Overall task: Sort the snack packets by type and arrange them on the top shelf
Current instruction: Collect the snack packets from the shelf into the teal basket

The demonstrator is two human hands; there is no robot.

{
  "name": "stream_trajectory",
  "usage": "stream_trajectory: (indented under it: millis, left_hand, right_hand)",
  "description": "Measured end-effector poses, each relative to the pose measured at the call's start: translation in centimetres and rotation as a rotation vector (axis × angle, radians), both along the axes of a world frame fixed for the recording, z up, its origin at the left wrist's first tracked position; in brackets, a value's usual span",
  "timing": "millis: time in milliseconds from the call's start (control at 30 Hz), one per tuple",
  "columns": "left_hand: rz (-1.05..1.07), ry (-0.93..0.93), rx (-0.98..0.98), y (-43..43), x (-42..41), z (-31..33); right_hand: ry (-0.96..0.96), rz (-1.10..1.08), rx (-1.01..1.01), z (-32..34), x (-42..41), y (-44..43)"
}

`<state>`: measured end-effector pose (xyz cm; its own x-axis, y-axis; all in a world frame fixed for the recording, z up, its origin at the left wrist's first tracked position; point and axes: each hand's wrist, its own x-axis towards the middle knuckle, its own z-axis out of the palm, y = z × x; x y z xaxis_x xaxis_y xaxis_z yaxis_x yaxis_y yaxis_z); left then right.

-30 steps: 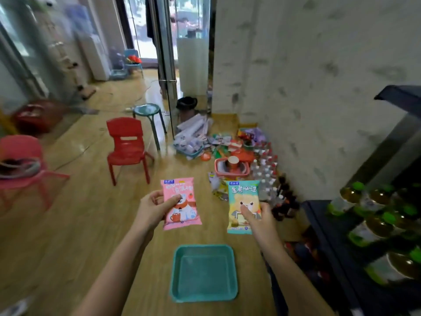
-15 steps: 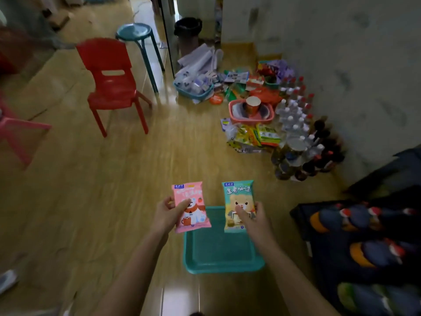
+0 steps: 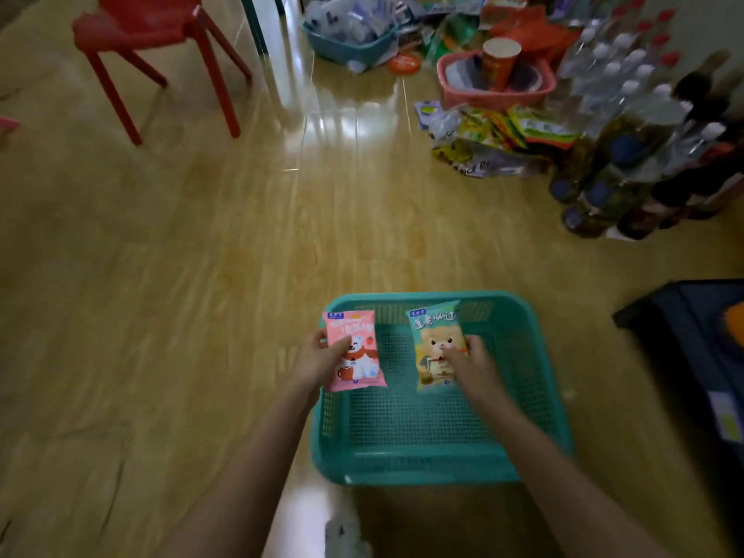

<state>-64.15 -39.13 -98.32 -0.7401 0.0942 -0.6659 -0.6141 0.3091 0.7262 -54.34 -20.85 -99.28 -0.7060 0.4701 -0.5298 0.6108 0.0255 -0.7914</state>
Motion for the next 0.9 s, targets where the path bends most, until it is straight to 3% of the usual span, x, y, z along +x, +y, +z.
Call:
stream_trajectory:
  millis: [200,400,700,900]
  left_hand:
    - [-0.154,0.013,-0.129,1.0,-1.0,-9.3]
    - [-0.261,0.103,-0.336,2.6,-1.2,-12.3]
    - [-0.413,0.318,-0.494,3.3,-1.4,-12.9]
    - [-0.554,0.491,-0.534,2.3,-2.3,-4.1]
  right_hand:
    - [-0.067,0.042,-0.034,-8.9,-1.7,-0.9]
    - [-0.146,0.075,-0.028,-11.5,-2.2,-1.1]
    - [-0.183,0.187,0.039,-11.7,-3.4,-1.2]
    - [-0.173,0.324,0.227,-3.8,-3.2,0.9]
